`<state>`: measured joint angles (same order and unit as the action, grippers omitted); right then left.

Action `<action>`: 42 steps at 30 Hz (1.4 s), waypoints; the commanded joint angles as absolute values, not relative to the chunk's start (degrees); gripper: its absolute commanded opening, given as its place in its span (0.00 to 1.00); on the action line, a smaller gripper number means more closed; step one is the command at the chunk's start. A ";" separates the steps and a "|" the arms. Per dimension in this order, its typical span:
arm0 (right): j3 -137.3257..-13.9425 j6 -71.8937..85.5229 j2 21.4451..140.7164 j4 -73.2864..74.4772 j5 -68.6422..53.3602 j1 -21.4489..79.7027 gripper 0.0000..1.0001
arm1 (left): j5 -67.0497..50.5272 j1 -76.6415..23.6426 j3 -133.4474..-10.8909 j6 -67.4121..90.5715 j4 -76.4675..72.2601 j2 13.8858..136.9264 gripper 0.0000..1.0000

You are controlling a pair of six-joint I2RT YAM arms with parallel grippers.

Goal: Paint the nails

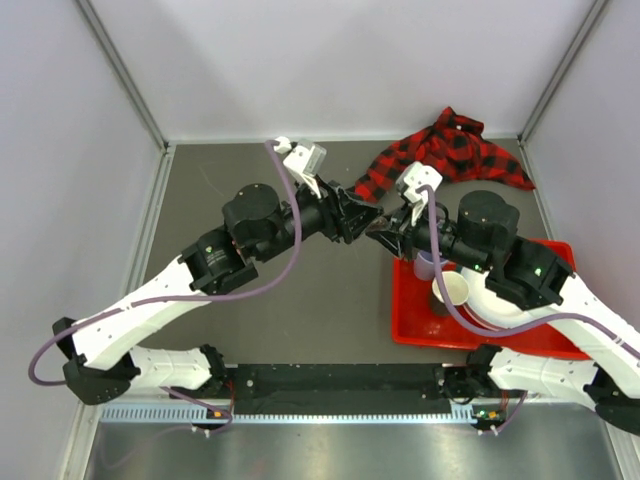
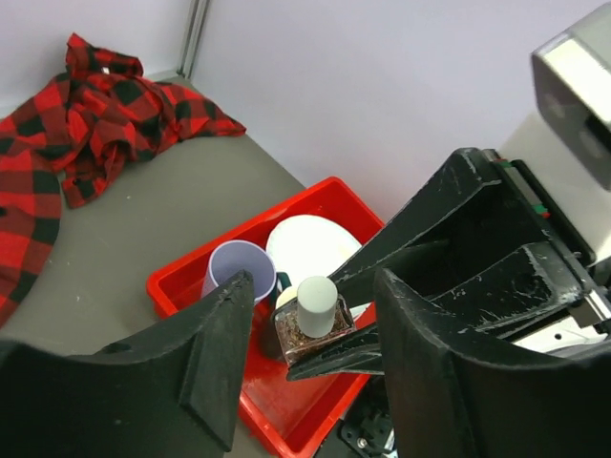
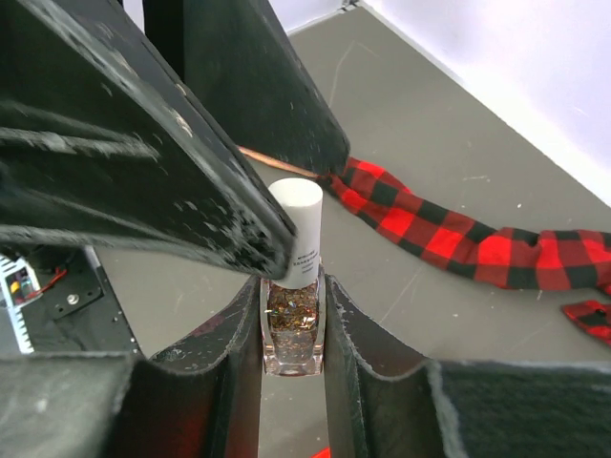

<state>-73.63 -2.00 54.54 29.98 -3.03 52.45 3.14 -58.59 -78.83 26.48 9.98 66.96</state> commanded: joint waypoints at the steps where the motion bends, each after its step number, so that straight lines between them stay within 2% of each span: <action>1: -76.82 -3.08 53.96 27.07 -0.88 52.65 0.00 | 2.56 -58.71 -81.65 27.86 8.00 68.20 0.55; 8: -76.29 -1.94 52.39 26.11 -0.97 52.56 0.00 | -7.20 -58.62 -80.69 30.76 3.34 70.22 0.31; 12: -76.20 -0.79 51.07 26.37 -2.54 52.65 0.00 | -11.41 -58.71 -79.54 31.12 1.41 69.79 0.04; 13: -76.11 -0.53 50.72 26.28 -3.16 52.65 0.00 | -12.21 -58.62 -79.11 31.11 0.45 69.44 0.00; 15: -75.50 -0.44 49.49 25.93 -7.00 52.65 0.00 | -15.80 -58.62 -77.18 30.07 -3.68 67.86 0.00; 17: -74.54 -0.44 48.09 25.40 -12.01 52.65 0.00 | -25.54 -58.54 -74.89 29.18 -10.15 67.06 0.00; 22: -70.93 5.79 45.62 17.15 -37.93 52.65 0.00 | -54.26 -58.62 -72.16 32.33 -25.47 68.02 0.00; 24: -69.96 8.33 46.14 15.13 -46.27 52.65 0.00 | -60.09 -58.71 -72.16 35.05 -30.29 68.99 0.00; 26: -69.44 9.40 46.93 13.10 -50.43 52.65 0.00 | -63.79 -58.62 -73.03 35.16 -30.41 69.52 0.00; 27: -69.26 10.36 47.37 12.57 -51.93 52.65 0.00 | -62.76 -58.54 -73.82 31.15 -23.88 69.61 0.00; 29: -69.17 10.63 47.29 13.18 -49.50 52.65 0.00 | -53.68 -58.45 -78.21 20.72 -11.39 69.17 0.00; 30: -69.34 9.68 47.20 13.88 -48.26 52.65 0.00 | -49.87 -58.53 -79.53 18.48 -2.72 69.17 0.04; 32: -70.40 7.66 47.02 17.48 -42.58 52.65 0.00 | -38.84 -58.45 -82.35 15.57 2.96 68.12 0.22; 33: -70.84 6.86 46.93 18.80 -40.36 52.65 0.00 | -35.72 -58.45 -83.05 15.21 6.47 67.59 0.39; 37: -72.86 3.08 47.20 25.13 -28.59 52.65 0.00 | -21.12 -58.45 -81.74 16.87 8.00 63.55 0.70; 40: -74.17 0.88 47.99 28.65 -19.88 52.65 0.00 | -11.36 -58.45 -80.16 20.38 7.65 60.56 0.85; 42: -74.62 0.26 48.78 29.53 -13.73 52.65 0.00 | -6.62 -58.45 -79.89 23.63 8.43 59.59 0.84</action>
